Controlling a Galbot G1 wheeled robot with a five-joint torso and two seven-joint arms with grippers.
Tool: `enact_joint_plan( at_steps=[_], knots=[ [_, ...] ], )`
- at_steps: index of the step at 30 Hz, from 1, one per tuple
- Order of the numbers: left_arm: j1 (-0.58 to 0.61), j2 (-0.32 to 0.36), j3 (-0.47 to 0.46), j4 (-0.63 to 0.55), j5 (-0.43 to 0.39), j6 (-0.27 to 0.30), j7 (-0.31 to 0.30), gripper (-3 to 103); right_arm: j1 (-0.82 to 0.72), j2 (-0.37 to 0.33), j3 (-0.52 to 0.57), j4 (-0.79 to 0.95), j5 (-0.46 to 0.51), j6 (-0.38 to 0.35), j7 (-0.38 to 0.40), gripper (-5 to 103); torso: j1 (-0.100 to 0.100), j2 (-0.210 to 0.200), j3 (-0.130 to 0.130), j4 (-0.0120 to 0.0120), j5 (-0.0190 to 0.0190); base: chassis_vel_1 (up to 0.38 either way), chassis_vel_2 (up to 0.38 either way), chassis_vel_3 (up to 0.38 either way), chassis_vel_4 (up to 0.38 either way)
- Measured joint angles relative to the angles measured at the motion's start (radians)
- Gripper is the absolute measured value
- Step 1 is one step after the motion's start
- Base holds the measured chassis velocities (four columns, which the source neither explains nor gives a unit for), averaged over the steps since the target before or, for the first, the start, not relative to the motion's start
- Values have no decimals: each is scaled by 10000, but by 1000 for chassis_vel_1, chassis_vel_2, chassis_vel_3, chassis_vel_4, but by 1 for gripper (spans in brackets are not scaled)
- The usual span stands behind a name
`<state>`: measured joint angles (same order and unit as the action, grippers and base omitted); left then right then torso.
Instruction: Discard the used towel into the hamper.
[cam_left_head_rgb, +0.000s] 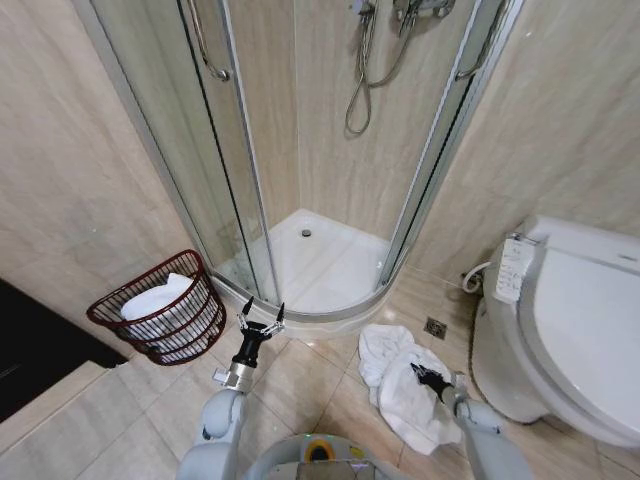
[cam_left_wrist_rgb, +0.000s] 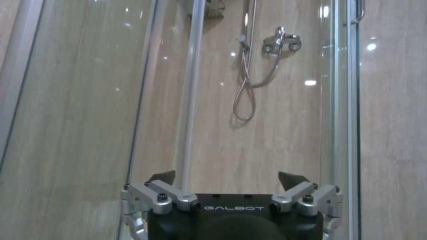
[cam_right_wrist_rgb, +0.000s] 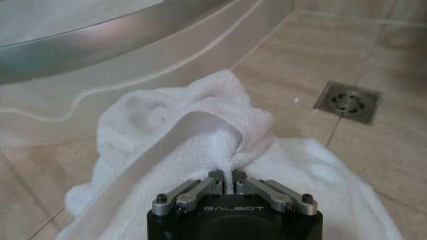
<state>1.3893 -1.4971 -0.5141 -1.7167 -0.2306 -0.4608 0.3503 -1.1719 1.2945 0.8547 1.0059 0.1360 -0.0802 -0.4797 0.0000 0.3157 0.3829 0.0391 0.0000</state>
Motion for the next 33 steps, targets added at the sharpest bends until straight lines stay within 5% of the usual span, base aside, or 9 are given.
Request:
enact_joint_plan(
  at_steps=[5, 19, 26, 33],
  knots=[
    [89, 43, 3, -211, -24, -32, -14, 100, -388, 342, 36, 843, 332, 775, 1003, 5, 0, 0, 0, -1, 4, 0, 0, 0, 0],
    [151, 34, 145, -407, -52, -145, -1, 100, -2460, 1284, 826, 6386, 70, 1352, 1805, 5, 0, 0, -1, -1, -2, 0, 0, 0, 0],
    [228, 96, 121, -552, -187, -205, 3, 100, -3067, 1057, 1358, 9157, 179, 680, 1440, 5, 0, 0, -1, 0, -3, 0, 0, 0, 0],
    [375, 120, 4, -733, -396, -256, 0, 100, -4072, 97, 2584, 11610, 2041, -151, 542, 5, 0, 0, 0, -2, 3, 0, 0, 0, 0]
  ],
)
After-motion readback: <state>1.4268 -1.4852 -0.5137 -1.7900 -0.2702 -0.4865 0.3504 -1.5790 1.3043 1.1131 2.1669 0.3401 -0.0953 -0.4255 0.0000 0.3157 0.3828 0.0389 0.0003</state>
